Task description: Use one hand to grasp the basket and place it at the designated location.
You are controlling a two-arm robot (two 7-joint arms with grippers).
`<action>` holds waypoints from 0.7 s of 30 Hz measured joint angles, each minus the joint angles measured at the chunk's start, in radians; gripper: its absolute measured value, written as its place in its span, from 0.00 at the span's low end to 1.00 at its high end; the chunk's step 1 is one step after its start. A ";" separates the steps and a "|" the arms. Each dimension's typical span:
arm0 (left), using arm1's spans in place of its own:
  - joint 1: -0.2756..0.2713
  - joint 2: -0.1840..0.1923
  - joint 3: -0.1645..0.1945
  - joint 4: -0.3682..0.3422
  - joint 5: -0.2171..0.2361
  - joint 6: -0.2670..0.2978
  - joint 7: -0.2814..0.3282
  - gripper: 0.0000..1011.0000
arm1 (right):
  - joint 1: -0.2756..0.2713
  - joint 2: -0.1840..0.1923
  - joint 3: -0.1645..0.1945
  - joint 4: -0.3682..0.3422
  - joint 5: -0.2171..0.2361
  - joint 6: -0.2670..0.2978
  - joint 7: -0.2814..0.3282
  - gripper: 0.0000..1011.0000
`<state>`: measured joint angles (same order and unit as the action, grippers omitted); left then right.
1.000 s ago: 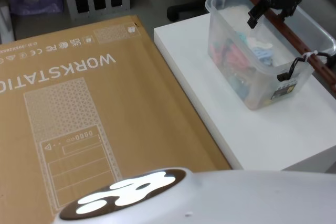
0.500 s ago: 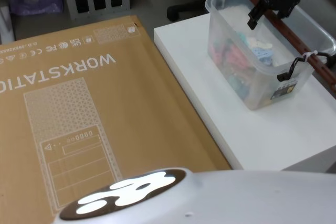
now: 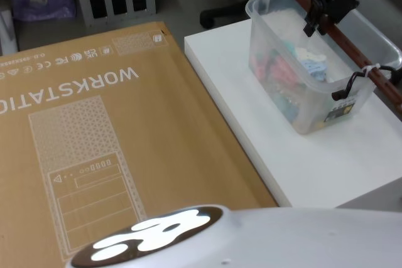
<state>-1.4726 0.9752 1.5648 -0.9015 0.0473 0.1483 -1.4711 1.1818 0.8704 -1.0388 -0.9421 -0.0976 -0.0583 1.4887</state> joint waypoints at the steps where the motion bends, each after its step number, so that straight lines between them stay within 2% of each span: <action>1: 0.000 0.000 0.000 0.000 0.000 0.000 0.000 0.00 | 0.000 0.001 0.000 -0.001 0.000 0.002 -0.001 0.35; 5: 0.000 0.000 0.000 0.000 0.000 0.000 0.000 0.00 | -0.002 0.006 0.001 -0.008 -0.002 0.008 -0.002 0.24; 21: 0.000 0.000 0.000 0.000 0.000 0.000 0.000 0.00 | -0.001 0.011 0.005 -0.018 -0.010 0.015 -0.004 0.24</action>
<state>-1.4726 0.9752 1.5648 -0.9015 0.0473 0.1483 -1.4712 1.1807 0.8815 -1.0337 -0.9600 -0.1075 -0.0435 1.4849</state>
